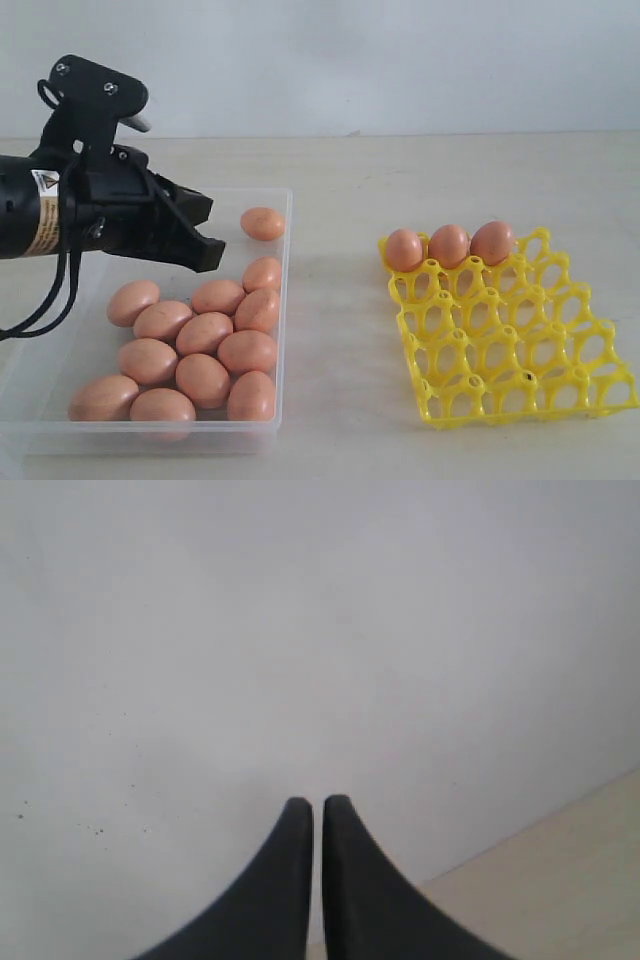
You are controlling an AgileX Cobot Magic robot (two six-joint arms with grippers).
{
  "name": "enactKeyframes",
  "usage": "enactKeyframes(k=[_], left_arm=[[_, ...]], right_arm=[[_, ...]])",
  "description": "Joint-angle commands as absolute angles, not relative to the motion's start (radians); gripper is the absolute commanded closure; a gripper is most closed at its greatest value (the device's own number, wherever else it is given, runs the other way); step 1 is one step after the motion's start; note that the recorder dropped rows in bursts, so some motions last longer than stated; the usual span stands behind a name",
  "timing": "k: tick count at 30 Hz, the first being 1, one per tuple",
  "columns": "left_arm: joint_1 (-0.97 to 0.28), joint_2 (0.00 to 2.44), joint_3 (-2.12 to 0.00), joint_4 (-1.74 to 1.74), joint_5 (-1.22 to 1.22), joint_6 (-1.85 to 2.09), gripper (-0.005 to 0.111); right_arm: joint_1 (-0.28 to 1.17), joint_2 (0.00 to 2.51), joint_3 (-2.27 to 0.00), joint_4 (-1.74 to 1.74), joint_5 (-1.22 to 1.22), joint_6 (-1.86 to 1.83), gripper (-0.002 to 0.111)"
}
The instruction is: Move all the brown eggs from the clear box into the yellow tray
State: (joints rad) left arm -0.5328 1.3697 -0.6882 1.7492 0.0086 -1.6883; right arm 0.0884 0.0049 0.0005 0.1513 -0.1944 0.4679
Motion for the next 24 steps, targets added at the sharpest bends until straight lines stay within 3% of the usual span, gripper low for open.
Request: enactKeyframes(k=[1,4,8,15,20,24], left_arm=[[-0.529,1.311,-0.652,1.744,0.078,-1.683,0.103],[-0.529,1.275,-0.633,1.744,0.122,-1.681,0.103],[-0.529,1.272,-0.633,1.744,0.149,-1.678,0.103],[-0.529,1.272,-0.633,1.744,0.179,-1.665,0.103],[-0.529,1.272,-0.633,1.744,0.179,-1.665,0.103],[-0.529,1.272,-0.633,1.744,0.185,-1.665,0.103]], right_arm=[[0.091,0.0,0.0,0.147,-0.197,0.469,0.108],[0.091,0.0,0.0,0.067,-0.269,0.469,0.108],[0.091,0.021,-0.242,-0.168,-0.232,0.52,0.108],[0.091,0.38,-0.647,-0.419,0.046,0.526,0.108],[0.107,0.66,-0.823,-0.354,0.3,0.242,0.108],[0.207,0.869,-0.948,-0.189,0.494,-0.034,0.108]])
